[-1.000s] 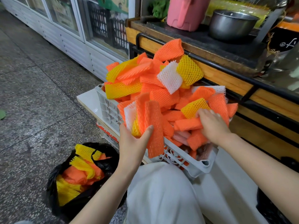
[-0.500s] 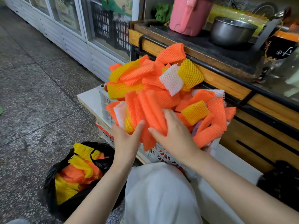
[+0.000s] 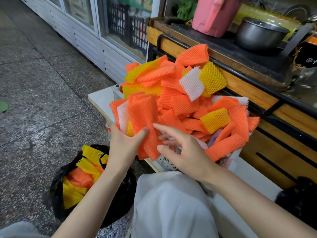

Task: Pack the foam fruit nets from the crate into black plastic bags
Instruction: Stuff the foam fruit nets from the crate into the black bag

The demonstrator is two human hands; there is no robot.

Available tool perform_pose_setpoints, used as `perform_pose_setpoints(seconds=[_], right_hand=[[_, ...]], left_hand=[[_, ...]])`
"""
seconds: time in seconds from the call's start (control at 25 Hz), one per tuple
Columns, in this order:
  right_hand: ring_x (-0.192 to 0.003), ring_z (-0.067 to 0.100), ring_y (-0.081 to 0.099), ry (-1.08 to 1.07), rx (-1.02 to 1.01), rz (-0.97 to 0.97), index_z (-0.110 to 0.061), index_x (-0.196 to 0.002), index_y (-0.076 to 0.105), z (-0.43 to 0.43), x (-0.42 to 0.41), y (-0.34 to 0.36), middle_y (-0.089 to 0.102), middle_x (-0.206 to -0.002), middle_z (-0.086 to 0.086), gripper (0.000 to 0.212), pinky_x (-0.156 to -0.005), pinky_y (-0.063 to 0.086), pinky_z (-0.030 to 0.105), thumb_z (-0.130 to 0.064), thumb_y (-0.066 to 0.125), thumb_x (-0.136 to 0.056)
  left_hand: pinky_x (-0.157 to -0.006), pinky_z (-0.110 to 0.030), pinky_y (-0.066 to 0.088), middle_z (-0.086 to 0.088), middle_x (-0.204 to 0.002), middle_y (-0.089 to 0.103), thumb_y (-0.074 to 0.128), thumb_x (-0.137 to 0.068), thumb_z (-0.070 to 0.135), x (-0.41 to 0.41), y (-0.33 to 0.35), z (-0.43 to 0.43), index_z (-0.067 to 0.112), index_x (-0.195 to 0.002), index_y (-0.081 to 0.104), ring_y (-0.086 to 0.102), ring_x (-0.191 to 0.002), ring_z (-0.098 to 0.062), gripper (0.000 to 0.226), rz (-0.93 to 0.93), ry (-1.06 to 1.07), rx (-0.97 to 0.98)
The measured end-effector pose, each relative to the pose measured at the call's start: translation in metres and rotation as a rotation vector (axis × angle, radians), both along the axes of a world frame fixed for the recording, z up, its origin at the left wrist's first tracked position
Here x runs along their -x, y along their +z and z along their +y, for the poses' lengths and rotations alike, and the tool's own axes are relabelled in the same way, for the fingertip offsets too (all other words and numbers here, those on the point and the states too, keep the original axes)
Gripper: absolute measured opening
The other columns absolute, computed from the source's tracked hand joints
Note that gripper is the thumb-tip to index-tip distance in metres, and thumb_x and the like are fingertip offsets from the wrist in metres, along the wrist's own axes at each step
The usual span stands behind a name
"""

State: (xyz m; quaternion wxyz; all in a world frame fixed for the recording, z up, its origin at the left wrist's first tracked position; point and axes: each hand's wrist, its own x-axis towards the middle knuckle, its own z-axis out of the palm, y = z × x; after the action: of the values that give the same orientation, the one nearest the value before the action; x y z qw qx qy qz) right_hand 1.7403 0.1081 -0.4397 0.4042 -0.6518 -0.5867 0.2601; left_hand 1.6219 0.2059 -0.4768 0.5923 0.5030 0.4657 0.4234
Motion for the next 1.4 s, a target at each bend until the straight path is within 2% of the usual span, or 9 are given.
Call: perform_pose_setpoints(seconds=[0.28,0.44,0.72,0.84,0.92,1.0,1.12,1.24,1.4], right_hand=[[-0.102,0.000,0.059,-0.025,-0.038,0.067,-0.031,-0.114,0.059,0.014,-0.022,-0.005,0.063,-0.110,-0.011,0.036,-0.084,0.051,0.020,-0.007,0.062,-0.088],[-0.086,-0.001,0.057,-0.051,-0.113,0.046,-0.028,-0.111,0.059,0.015,-0.017,-0.016,0.057,-0.097,-0.012,0.036,-0.072,0.052,0.017,-0.010,0.069,-0.081],[-0.083,-0.002,0.058,-0.113,-0.043,0.191,-0.029,-0.104,0.058,0.016,-0.025,-0.020,0.063,-0.095,-0.010,0.035,-0.075,0.049,0.015,-0.005,0.069,-0.081],[-0.106,0.005,0.056,-0.324,-0.032,-0.043,-0.016,-0.120,0.054,0.029,-0.062,-0.034,0.060,-0.116,0.000,0.037,-0.093,0.045,0.024,-0.012,0.066,-0.085],[-0.125,0.017,0.046,-0.384,0.195,-0.222,-0.009,-0.136,0.040,0.040,-0.086,-0.049,0.048,-0.136,0.009,0.056,-0.107,0.033,0.026,-0.022,0.064,-0.088],[-0.128,0.022,0.044,-0.391,0.406,-0.128,-0.006,-0.141,0.032,0.046,-0.099,-0.065,0.043,-0.142,0.012,0.067,-0.108,0.033,0.030,-0.027,0.065,-0.087],[-0.109,0.023,0.058,-0.430,0.404,-0.091,-0.005,-0.129,0.049,0.048,-0.105,-0.072,0.060,-0.122,0.013,0.056,-0.093,0.045,0.030,-0.024,0.072,-0.081],[-0.087,0.017,0.059,-0.490,0.277,-0.255,-0.006,-0.106,0.065,0.040,-0.101,-0.055,0.068,-0.100,0.010,0.029,-0.072,0.038,0.022,-0.019,0.071,-0.081],[-0.088,0.013,0.052,-0.493,0.021,-0.435,-0.011,-0.101,0.062,0.017,-0.080,-0.021,0.059,-0.096,0.000,0.020,-0.077,0.038,0.022,-0.023,0.064,-0.086]], left_hand=[[-0.058,-0.031,0.047,-0.003,-0.090,0.062,0.074,-0.073,0.024,-0.001,-0.008,0.005,0.013,-0.107,0.049,0.060,-0.072,-0.016,0.044,-0.031,-0.083,0.049],[-0.072,-0.027,0.055,-0.002,-0.102,0.072,0.076,-0.059,0.038,0.000,-0.010,0.002,0.016,-0.111,0.057,0.069,-0.091,-0.016,0.060,-0.210,-0.339,0.052],[-0.070,-0.024,0.048,0.001,-0.101,0.065,0.079,-0.061,0.034,-0.010,-0.007,0.007,0.016,-0.108,0.052,0.063,-0.084,-0.008,0.057,0.032,-0.124,0.044],[-0.071,-0.024,0.049,0.001,-0.105,0.063,0.078,-0.071,0.025,-0.012,-0.005,0.009,0.014,-0.114,0.050,0.062,-0.087,-0.010,0.053,0.030,-0.111,0.043],[-0.071,-0.024,0.048,-0.001,-0.106,0.063,0.077,-0.073,0.026,-0.010,-0.006,0.011,0.012,-0.117,0.050,0.063,-0.089,-0.011,0.053,0.024,-0.101,0.057],[-0.067,-0.020,0.048,-0.001,-0.106,0.063,0.077,-0.071,0.028,-0.008,-0.007,0.011,0.009,-0.120,0.050,0.063,-0.088,-0.010,0.059,0.019,-0.098,0.064],[-0.064,-0.016,0.048,-0.001,-0.105,0.064,0.070,-0.081,0.018,-0.004,-0.009,0.012,0.008,-0.120,0.050,0.061,-0.084,-0.006,0.044,0.026,-0.068,0.048],[-0.063,-0.014,0.047,0.005,-0.101,0.062,0.067,-0.084,0.017,0.000,-0.011,0.011,0.011,-0.118,0.049,0.061,-0.083,-0.003,0.040,0.024,-0.070,0.041],[-0.068,-0.019,0.051,0.005,-0.099,0.060,0.068,-0.083,0.018,0.005,-0.013,0.007,0.013,-0.116,0.046,0.060,-0.083,-0.005,0.039,0.042,-0.053,0.038]])
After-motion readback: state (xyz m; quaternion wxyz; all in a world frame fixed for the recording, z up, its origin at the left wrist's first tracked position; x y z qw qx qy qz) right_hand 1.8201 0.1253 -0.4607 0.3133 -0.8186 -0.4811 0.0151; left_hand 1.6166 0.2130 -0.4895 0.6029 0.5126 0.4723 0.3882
